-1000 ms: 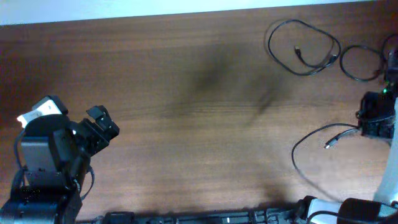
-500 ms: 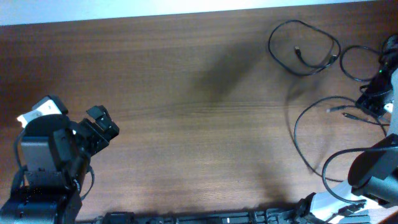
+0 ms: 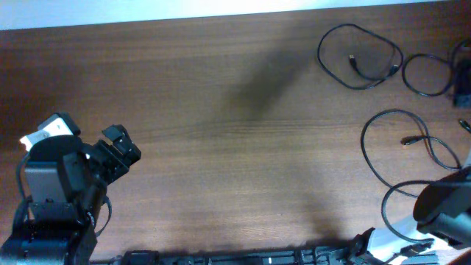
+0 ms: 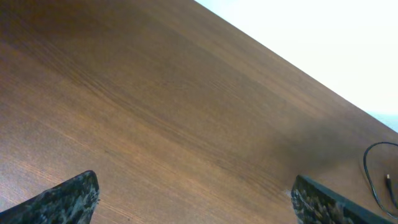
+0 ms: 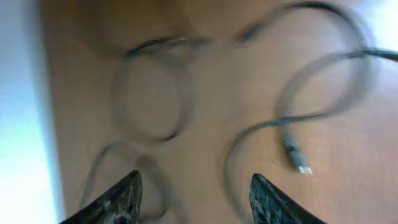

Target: Untangle cables

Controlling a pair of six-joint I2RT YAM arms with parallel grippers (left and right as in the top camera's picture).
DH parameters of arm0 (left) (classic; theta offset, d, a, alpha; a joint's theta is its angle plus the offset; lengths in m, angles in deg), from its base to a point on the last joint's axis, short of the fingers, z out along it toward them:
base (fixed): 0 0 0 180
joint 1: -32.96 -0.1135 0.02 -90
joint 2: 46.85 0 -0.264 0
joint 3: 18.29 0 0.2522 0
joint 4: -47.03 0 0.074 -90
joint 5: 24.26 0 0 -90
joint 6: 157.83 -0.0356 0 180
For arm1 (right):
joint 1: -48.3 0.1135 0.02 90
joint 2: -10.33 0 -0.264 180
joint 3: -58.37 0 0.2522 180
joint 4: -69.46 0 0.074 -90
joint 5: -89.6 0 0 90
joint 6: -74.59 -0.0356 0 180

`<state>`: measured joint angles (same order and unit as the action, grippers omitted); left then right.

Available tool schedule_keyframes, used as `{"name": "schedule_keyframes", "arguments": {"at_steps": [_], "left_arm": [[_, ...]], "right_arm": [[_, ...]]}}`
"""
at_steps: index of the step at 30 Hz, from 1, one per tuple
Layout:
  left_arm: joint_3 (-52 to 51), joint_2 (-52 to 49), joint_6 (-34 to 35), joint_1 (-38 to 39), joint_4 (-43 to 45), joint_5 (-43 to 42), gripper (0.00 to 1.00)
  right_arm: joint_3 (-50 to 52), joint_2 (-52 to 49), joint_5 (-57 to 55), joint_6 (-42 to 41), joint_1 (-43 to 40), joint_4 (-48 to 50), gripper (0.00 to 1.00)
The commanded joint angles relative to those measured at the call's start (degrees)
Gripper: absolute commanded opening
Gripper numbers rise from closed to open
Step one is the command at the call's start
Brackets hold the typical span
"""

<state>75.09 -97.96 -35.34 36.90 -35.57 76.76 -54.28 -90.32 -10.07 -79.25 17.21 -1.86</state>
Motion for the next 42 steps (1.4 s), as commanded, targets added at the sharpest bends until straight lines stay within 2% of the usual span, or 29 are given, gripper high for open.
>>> {"name": "schedule_keyframes", "arguments": {"at_steps": [1, 4, 7, 9, 13, 19, 20, 22, 32, 34, 36, 38, 42], "left_arm": [[0.31, 0.17, -0.9, -0.15, 0.11, 0.79, 0.99], [0.31, 0.17, -0.9, -0.15, 0.13, 0.79, 0.99], [0.31, 0.17, -0.9, -0.15, 0.11, 0.79, 0.99], [0.31, 0.17, -0.9, -0.15, 0.11, 0.79, 0.99], [0.31, 0.17, -0.9, -0.15, 0.11, 0.79, 0.99], [0.31, 0.17, -0.9, -0.15, 0.11, 0.79, 0.99], [0.31, 0.17, -0.9, -0.15, 0.11, 0.79, 0.99], [0.31, 0.17, -0.9, -0.15, 0.11, 0.79, 0.99], [0.31, 0.17, -0.9, -0.15, 0.11, 0.79, 0.99], [0.31, 0.17, -0.9, -0.15, 0.11, 0.79, 0.99], [0.31, 0.17, -0.9, -0.15, 0.11, 0.79, 0.99], [0.31, 0.17, -0.9, -0.15, 0.11, 0.79, 0.99], [0.31, 0.17, -0.9, -0.15, 0.11, 0.79, 0.99]], "right_arm": [[-7.52, 6.58, 17.29, 23.17, 0.0, 4.13, 0.54], [-9.31, 11.41, 32.15, 32.57, 0.46, 14.86, 0.54], [-9.55, 11.8, 39.87, 32.57, 2.58, 19.93, 0.54], [-8.94, 12.02, 38.49, 37.55, 6.73, 17.33, 0.54], [-0.94, 16.09, 26.25, 37.7, 15.96, 18.25, 0.62], [18.34, 32.74, 22.49, 37.7, 20.28, 27.08, 0.69], [23.3, 38.4, 22.51, 37.68, 20.31, 28.44, 0.69], [26.23, 44.09, 22.53, 37.66, 20.31, 29.77, 0.69], [26.77, 75.14, 25.66, 37.68, 20.39, 28.41, 0.7], [27.02, 82.66, 25.51, 37.7, 23.32, 26.01, 0.7], [26.99, 86.95, 25.51, 37.73, 23.76, 25.7, 0.7], [26.84, 89.33, 25.51, 40.09, 25.14, 29.4, 0.79], [26.64, 92.19, 25.51, 40.06, 27.58, 29.27, 0.79]]}}
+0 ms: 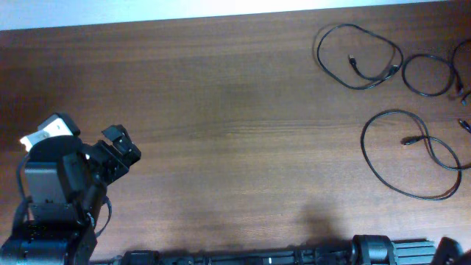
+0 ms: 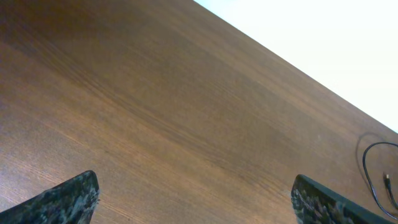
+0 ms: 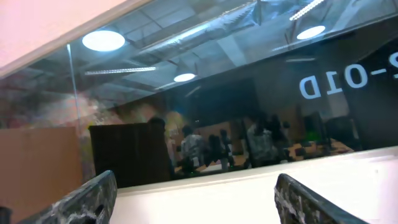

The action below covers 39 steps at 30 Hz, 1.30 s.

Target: Untangle cables

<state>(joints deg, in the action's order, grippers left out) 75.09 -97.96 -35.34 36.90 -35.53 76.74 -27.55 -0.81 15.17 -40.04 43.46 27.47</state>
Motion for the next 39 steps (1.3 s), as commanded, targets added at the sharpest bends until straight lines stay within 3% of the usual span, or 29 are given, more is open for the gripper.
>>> {"name": "schedule_keyframes", "arguments": {"at_steps": [1, 2, 3, 10, 12, 18, 31, 39], "left_arm": [[0.31, 0.17, -0.9, -0.15, 0.07, 0.81, 0.99], [0.31, 0.17, -0.9, -0.15, 0.07, 0.81, 0.99], [0.31, 0.17, -0.9, -0.15, 0.07, 0.81, 0.99], [0.31, 0.17, -0.9, -0.15, -0.24, 0.81, 0.99], [0.31, 0.17, -0.9, -0.15, -0.81, 0.81, 0.99], [0.31, 0.17, -0.9, -0.15, -0.83, 0.81, 0.99], [0.31, 0.17, -0.9, -0.15, -0.98, 0.81, 0.99], [0.31, 0.17, -0.9, -0.15, -0.98, 0.81, 0.99]], "right_arm": [[-0.11, 4.68, 0.26, 0.85, 1.51, -0.5, 0.8], [-0.11, 7.19, 0.28, 0.85, 1.53, -0.39, 0.8], [-0.13, 9.07, 0.26, 0.85, 1.79, -0.39, 0.99], [-2.75, 10.84, -0.09, 0.85, 2.08, -7.96, 0.98], [-2.64, 10.84, -10.54, 0.83, 2.12, -8.04, 0.99], [-0.44, 10.84, -14.71, 0.83, 2.14, -9.4, 0.99], [35.26, 10.84, -19.5, 0.81, 2.14, -2.99, 0.99], [58.36, 10.86, -21.05, 0.81, 2.14, 11.58, 0.98]]}}
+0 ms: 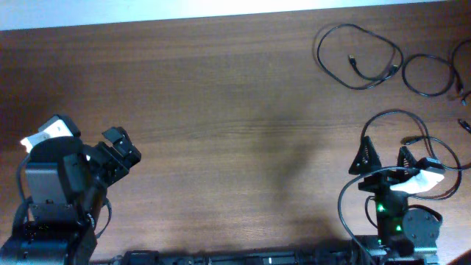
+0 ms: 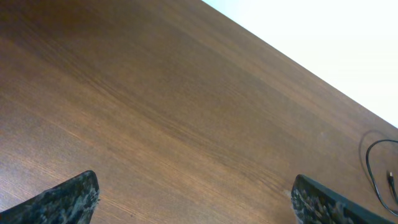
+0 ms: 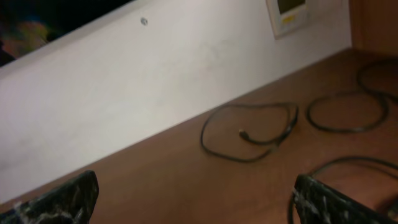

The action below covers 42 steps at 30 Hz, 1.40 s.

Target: Untangle cables

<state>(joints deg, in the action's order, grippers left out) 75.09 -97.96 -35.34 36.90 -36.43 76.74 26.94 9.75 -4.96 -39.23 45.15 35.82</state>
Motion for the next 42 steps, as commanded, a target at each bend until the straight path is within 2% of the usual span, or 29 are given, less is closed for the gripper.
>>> {"name": "schedule_keyframes", "arguments": {"at_steps": [1, 5, 13, 15, 18, 20, 26, 42], "left_arm": [[0.31, 0.17, -0.9, -0.15, -0.09, 0.81, 0.99], [0.31, 0.17, -0.9, -0.15, -0.09, 0.81, 0.99], [0.31, 0.17, -0.9, -0.15, -0.09, 0.81, 0.99], [0.31, 0.17, -0.9, -0.15, -0.09, 0.81, 0.99], [0.31, 0.17, -0.9, -0.15, -0.09, 0.81, 0.99], [0.31, 0.17, -0.9, -0.15, -0.09, 0.81, 0.99], [0.31, 0.17, -0.9, -0.15, -0.09, 0.81, 0.99], [0.31, 0.17, -0.9, -0.15, -0.09, 0.81, 0.99]], "right_arm": [[5.44, 0.31, -0.9, 0.0, 0.46, 4.96, 0.99], [12.28, 0.31, -1.14, 0.0, 0.46, 13.2, 0.99], [17.35, 0.33, -2.64, 0.07, 0.46, 16.09, 0.98], [17.35, 0.33, -2.23, 4.2, 0.46, 16.09, 0.98], [17.35, 0.33, 0.26, 16.37, 0.46, 15.85, 0.98], [17.35, 0.33, 3.04, 20.33, 0.46, 15.61, 0.98], [17.35, 0.33, 3.98, 23.02, 0.46, 15.45, 0.98], [17.35, 0.26, 3.91, 22.97, 0.48, 15.41, 0.98]]}}
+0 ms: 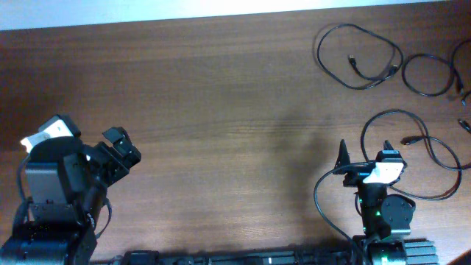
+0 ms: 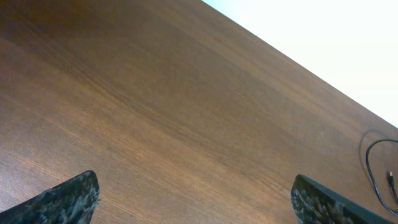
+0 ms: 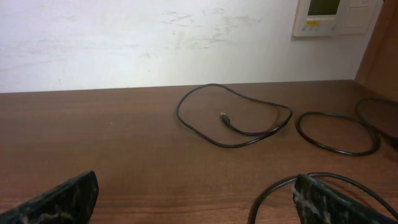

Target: Untangle cables

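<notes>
Three black cables lie apart at the table's right. One loop [image 1: 358, 55] [image 3: 233, 118] is at the far edge, a smaller ring [image 1: 427, 73] [image 3: 339, 130] lies to its right, and a larger crossed loop [image 1: 412, 151] [image 3: 280, 186] is nearer. My right gripper [image 1: 364, 158] [image 3: 196, 202] stands open, low over the table just left of the large loop and holding nothing; the loop's arc passes by the right finger [image 3: 329, 199]. My left gripper [image 1: 118, 151] [image 2: 196, 205] is open and empty at the far left, over bare wood.
The wooden table [image 1: 221, 110] ends at a white wall [image 3: 155, 37] behind the cables. A wall panel [image 3: 323, 15] hangs there. One cable's edge [image 2: 373, 168] shows at the right of the left wrist view.
My right gripper has shifted a little to the left at the table's front right, and its view now faces the cables more squarely. Cables and left arm are unchanged.
First my right arm was at the right edge, its view blurred over the cables. Then it was almost out of the overhead view, its camera facing a window. Later it stood open near the large loop, and now slightly further left. The left arm stayed put.
</notes>
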Controlling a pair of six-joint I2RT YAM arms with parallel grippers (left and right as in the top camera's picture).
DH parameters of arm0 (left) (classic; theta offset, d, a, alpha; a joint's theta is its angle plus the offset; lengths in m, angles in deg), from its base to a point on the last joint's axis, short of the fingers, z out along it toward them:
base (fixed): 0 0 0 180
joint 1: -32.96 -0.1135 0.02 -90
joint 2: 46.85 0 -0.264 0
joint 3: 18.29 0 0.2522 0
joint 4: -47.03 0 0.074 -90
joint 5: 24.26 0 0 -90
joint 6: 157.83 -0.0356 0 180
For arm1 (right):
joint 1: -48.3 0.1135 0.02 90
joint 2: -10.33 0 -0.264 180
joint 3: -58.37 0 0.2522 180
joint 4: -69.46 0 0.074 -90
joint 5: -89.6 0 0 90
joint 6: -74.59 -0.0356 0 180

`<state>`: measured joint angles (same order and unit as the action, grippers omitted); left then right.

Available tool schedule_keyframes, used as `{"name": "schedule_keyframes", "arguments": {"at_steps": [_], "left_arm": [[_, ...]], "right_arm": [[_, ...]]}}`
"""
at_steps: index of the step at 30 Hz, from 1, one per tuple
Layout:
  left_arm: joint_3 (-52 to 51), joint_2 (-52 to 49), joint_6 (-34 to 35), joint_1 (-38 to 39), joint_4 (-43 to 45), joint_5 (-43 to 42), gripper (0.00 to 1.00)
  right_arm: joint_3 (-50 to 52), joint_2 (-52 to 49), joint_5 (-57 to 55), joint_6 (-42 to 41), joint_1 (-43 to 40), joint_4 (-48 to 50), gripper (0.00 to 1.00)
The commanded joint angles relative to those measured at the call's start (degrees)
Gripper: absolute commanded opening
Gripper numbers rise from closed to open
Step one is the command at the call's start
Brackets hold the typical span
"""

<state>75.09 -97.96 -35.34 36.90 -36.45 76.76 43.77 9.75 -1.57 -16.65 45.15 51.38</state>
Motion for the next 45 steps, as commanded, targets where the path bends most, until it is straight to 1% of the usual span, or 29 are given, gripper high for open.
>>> {"name": "schedule_keyframes", "arguments": {"at_steps": [1, 4, 6, 8, 10, 12, 15, 18, 20, 22, 23, 24, 27, 29, 30, 31, 33, 34, 35, 36, 37, 39, 40, 45], "left_arm": [[0.31, 0.17, -0.9, -0.15, -0.07, 0.79, 0.99], [0.2, 3.19, -0.9, -0.04, -3.82, 0.79, 0.99], [0.13, 9.55, -0.87, 0.76, -6.01, -0.94, 0.99], [-0.46, 17.79, -0.9, 0.22, -9.86, -0.5, 0.99], [-4.24, 27.26, -0.92, 0.22, -12.66, -0.68, 0.99], [-10.45, 35.28, -0.9, -0.37, -12.22, -0.7, 0.99], [-19.02, 43.47, -0.87, -0.74, -11.54, -0.72, 0.99], [-24.92, 50.38, -0.9, -0.74, -5.84, -0.7, 0.99], [-25.68, 50.77, -0.9, -0.79, -3.48, -0.63, 0.99], [-27.39, 50.77, -1.9, -1.14, 4.48, 1.05, 0.99], [-29.09, 50.77, -5.9, -1.51, 8.5, 0.98, 0.99], [-32.26, 50.77, -7.8, -2.32, 13.38, 0.81, 0.99], [-42.38, 50.77, -8.02, -2.73, 23.43, -2.38, 0.99], [-53.64, 50.77, -8.22, -2.73, 35.87, -2.45, 0.99], [-56.39, 50.77, -8.24, -2.73, 39.5, -2.45, 0.99], [-59.87, 50.8, -9.84, -2.73, 44.26, -3.19, 0.99], [-68.28, 50.8, -17.68, -2.73, 57.27, -8.61, 0.99], [-70.79, 50.82, -18.8, -2.73, 61.29, -9.62, 0.99], [-75.12, 50.84, -22.05, -2.73, 67.45, -11.82, 0.99], [-77.4, 50.84, -24.02, -2.73, 69.72, -12.41, 0.99], [-78.77, 50.84, -26.82, -2.73, 70.12, -12.39, 0.99], [-79.12, 50.84, -35.95, -2.73, 68.39, -15.17, 0.99], [-79.12, 50.84, -38.03, -2.73, 65.31, -15.34, 0.99], [-79.12, 50.84, -38.62, -2.73, 65.0, -14.75, 0.99]], "right_arm": [[0.52, 0.26, 0.52, 0.39, 0.48, -0.15, 0.99], [0.52, 0.26, 0.52, 0.39, 0.48, -0.15, 0.98], [0.52, 0.26, 0.52, 0.39, 0.48, -0.15, 0.99], [0.52, 0.26, 0.52, 0.39, 0.48, -0.15, 0.98], [0.52, 0.26, 0.52, 0.39, 0.48, -0.15, 0.98], [0.52, 0.26, 0.52, 0.39, 0.48, -0.15, 0.98], [0.52, 0.26, 0.52, 0.39, 0.48, -0.15, 0.98], [0.52, 0.26, 0.52, 0.39, 0.48, -0.15, 0.98], [0.52, 0.26, 0.52, 0.39, 0.48, -0.15, 0.99], [0.52, 0.26, 0.52, 0.39, 0.48, -0.15, 0.98], [0.52, 0.26, 0.55, 0.39, 0.48, -0.15, 0.98], [0.52, 0.26, 0.52, 0.39, 0.48, -0.15, 0.99], [0.52, 0.26, 0.52, 0.39, 0.48, -0.15, 0.99], [0.52, 0.26, 0.52, 0.39, 0.48, -0.15, 0.98], [0.52, 0.26, 0.52, 0.39, 0.48, -0.15, 0.98], [0.52, 0.26, 0.55, 0.39, 0.48, -0.15, 0.99], [0.52, 0.26, 0.52, 0.39, 0.48, -0.15, 0.98], [0.52, 0.26, 0.52, 0.39, 0.48, -0.15, 0.98], [0.52, 0.26, 0.52, 0.39, 0.48, -0.15, 0.98], [0.52, 0.26, 0.52, 0.39, 0.48, -0.15, 0.98], [0.52, 0.26, 0.52, 0.39, 0.48, -0.15, 0.98], [0.52, 0.26, 0.52, 0.39, 0.48, -0.15, 0.99], [0.52, 0.26, 0.52, 0.39, 0.48, -0.15, 0.98], [0.52, 0.26, 0.52, 0.39, 0.48, -0.15, 0.98]]}}
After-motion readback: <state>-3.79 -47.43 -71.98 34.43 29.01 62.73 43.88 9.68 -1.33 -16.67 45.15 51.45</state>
